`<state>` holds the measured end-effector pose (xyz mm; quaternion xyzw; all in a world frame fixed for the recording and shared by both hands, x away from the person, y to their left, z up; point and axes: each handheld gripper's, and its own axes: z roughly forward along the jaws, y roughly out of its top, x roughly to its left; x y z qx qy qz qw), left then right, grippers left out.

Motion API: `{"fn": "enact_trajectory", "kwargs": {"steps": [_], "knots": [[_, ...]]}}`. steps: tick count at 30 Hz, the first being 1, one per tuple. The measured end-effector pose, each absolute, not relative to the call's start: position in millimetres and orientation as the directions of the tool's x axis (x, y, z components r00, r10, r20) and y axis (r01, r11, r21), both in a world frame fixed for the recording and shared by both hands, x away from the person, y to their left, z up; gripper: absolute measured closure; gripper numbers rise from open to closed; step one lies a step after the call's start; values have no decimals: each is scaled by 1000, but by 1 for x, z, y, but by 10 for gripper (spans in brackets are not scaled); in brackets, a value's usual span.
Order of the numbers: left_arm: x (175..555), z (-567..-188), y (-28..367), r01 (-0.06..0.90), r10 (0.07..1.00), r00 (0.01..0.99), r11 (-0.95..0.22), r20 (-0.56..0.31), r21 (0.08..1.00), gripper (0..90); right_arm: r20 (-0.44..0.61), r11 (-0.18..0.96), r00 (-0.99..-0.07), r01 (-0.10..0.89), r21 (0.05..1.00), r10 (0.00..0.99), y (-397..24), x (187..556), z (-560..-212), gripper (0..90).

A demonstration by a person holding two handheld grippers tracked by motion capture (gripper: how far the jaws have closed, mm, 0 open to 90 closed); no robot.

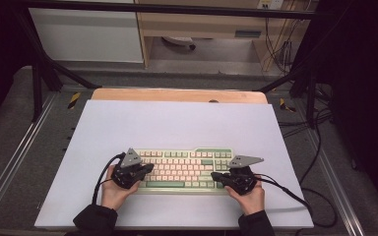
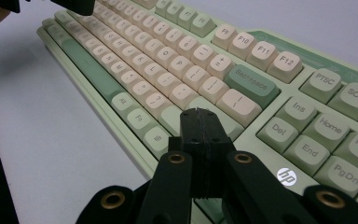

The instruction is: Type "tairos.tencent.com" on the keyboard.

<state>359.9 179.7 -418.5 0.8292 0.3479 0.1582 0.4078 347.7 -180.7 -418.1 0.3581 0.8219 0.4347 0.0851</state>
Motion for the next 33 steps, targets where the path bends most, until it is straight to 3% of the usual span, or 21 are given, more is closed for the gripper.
{"fn": "enact_trajectory", "kwargs": {"steps": [33], "knots": [[343,-423,223,480,737,673,-379,-55,791,900,174,360,-733,508,782,658,-159,355,-407,900]]}}
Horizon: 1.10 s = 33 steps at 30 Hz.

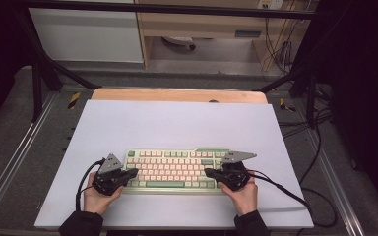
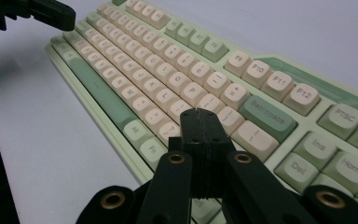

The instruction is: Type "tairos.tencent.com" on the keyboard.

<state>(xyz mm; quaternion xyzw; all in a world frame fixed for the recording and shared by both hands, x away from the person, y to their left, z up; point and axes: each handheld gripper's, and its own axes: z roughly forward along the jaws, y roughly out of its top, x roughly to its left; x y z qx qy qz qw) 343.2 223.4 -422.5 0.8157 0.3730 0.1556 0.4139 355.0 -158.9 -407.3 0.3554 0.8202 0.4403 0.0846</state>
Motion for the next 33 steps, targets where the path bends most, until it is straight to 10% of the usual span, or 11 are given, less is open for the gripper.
{"fn": "enact_trajectory", "kwargs": {"steps": [33], "knots": [[344,-425,225,480,734,677,-377,-61,792,900,158,387,-739,507,770,655,-98,383,-410,900]]}}
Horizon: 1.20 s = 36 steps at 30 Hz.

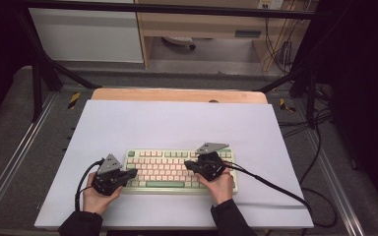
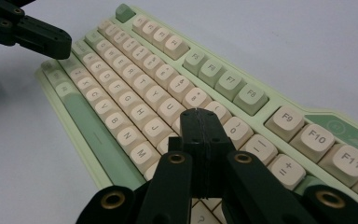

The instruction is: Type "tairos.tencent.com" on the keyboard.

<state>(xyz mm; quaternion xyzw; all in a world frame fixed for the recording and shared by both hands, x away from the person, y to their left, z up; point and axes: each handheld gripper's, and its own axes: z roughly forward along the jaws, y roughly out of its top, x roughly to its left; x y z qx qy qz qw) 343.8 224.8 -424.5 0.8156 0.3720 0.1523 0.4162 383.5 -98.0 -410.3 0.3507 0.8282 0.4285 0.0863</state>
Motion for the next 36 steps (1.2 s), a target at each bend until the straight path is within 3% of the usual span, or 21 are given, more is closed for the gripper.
{"fn": "enact_trajectory", "kwargs": {"steps": [36], "knots": [[344,-425,224,481,731,679,-379,-63,791,900,129,423,-731,519,742,671,-83,392,-431,900]]}}
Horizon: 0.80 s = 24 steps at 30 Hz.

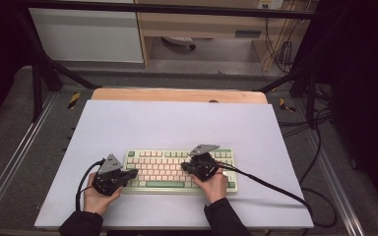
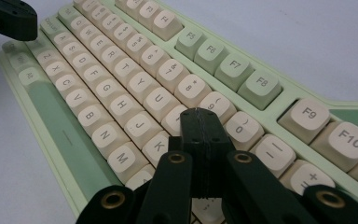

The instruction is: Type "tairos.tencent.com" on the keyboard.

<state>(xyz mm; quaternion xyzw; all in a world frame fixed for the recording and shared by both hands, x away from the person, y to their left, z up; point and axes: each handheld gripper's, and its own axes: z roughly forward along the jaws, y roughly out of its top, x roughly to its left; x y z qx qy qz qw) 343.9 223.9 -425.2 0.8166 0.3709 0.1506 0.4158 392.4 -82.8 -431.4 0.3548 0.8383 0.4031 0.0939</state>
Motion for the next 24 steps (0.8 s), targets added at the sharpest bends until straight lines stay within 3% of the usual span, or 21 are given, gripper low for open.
{"fn": "enact_trajectory", "kwargs": {"steps": [24], "knots": [[344,-424,224,477,731,680,-378,-61,794,900,107,430,-759,473,769,642,-103,377,-402,900]]}}
